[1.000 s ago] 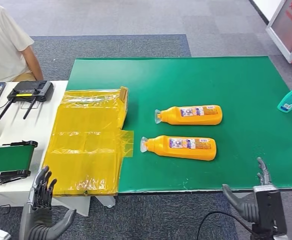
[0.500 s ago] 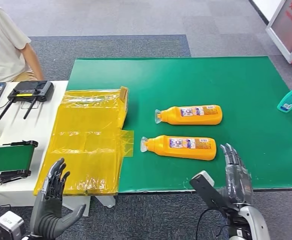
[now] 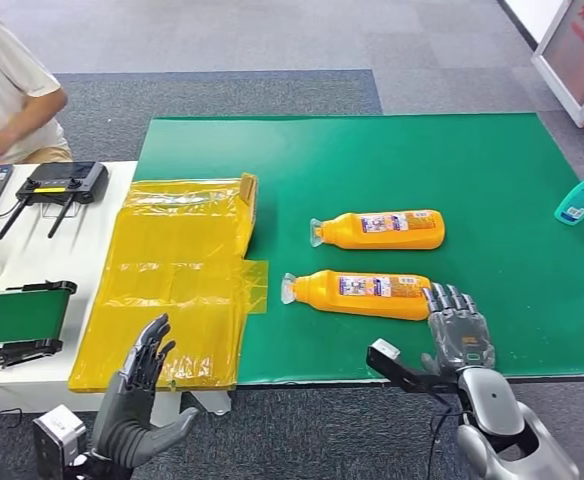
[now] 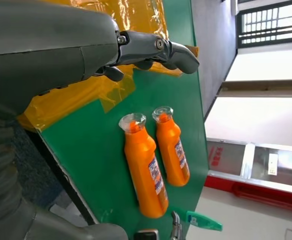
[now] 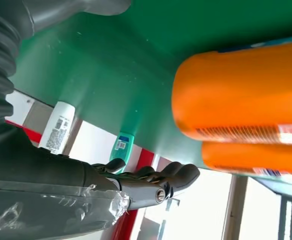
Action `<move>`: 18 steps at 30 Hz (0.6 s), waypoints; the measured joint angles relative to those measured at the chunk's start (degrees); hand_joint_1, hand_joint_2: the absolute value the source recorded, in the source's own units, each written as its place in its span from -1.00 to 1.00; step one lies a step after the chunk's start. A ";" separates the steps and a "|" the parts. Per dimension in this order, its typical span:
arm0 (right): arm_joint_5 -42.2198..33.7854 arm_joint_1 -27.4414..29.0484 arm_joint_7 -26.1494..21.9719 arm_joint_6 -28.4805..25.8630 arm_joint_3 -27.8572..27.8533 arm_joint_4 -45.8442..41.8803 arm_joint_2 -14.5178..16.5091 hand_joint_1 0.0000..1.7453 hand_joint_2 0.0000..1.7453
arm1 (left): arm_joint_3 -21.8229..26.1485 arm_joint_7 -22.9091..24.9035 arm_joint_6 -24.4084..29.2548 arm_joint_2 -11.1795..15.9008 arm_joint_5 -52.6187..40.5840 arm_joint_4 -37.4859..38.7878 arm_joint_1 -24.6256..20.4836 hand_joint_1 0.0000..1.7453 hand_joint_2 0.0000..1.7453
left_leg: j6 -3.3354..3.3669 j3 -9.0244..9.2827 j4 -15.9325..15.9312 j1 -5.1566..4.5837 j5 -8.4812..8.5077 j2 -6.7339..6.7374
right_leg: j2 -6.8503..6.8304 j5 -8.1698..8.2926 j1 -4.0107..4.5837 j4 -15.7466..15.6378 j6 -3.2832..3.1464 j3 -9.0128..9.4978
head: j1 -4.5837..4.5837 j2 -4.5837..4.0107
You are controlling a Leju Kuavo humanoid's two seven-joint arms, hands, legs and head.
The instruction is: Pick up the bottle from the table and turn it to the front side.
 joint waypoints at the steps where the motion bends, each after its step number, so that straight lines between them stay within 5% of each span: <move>1: -0.14 -0.77 0.00 0.09 0.31 1.11 -0.26 -1.00 1.00 | -0.19 0.02 -0.02 0.19 0.21 0.17 -0.09 -1.00 1.00 | 0.00 0.00 0.00 0.00 0.00 0.00 | 0.00 0.00 0.00 0.00 0.00 0.00 | -0.01 0.00; 18: -1.16 -8.56 0.47 2.36 3.43 8.38 -1.78 -1.00 1.00 | -1.42 0.28 -0.64 1.74 0.67 2.14 -0.39 -1.00 1.00 | 0.00 -0.04 0.00 0.00 0.01 0.00 | 0.00 0.01 0.00 0.00 0.01 -0.03 | -0.01 0.00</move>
